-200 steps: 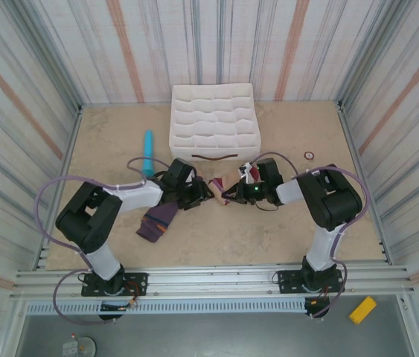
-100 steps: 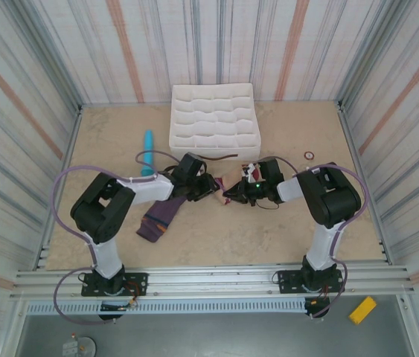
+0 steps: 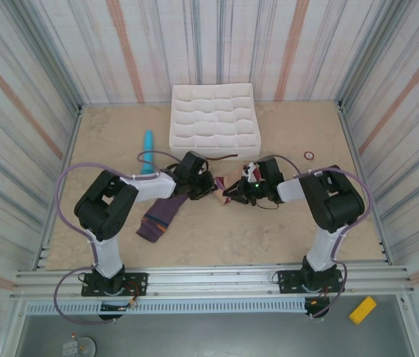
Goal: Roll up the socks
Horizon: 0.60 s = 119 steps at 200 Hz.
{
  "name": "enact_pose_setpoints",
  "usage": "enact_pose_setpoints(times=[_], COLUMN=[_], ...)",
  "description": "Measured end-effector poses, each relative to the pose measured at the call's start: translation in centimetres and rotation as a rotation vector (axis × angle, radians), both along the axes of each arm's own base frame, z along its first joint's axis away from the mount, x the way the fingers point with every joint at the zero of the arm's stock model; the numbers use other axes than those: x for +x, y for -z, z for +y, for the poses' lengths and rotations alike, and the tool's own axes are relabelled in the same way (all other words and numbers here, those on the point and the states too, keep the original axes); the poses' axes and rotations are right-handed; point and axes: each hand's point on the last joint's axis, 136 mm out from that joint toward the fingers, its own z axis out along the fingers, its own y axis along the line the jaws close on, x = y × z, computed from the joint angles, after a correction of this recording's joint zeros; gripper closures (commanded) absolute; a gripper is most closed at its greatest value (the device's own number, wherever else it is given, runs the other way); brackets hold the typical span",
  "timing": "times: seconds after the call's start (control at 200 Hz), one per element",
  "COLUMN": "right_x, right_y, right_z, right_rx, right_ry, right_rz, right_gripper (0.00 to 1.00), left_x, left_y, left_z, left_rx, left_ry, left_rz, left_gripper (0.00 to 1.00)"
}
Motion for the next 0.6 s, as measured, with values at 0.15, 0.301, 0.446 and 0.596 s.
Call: enact_pose_setpoints(times=[0.15, 0.301, 0.446, 0.596], right_x=[-0.9, -2.2, -3.5, -5.5], right_y=[-1.0, -3.0, -5.0, -4.9], right_z=[-0.7, -0.4, 2.0, 3.8], right_rx=[-0.126, -0.281, -0.46, -0.644], right_ry=[-0.017, -0.084, -0.204, -0.335], right_rz=[-0.082, -0.248, -0.479, -0.68], right_gripper=[0.52, 0.4, 0.34, 0.3], left_x=[0.4, 0.4, -0.2, -1.1], left_y=[0.0, 0.1, 0.1, 0.1], left_z=[0.8, 1.4, 1.4, 1.4], left_rx=[0.006, 0.023, 0.016, 0.001], left_ry=[-0.006, 0.013, 0.035, 0.054], left_rz=[0.016, 0.034, 0.055, 0.078], left_gripper=[1.0, 1.0, 1.0, 1.0])
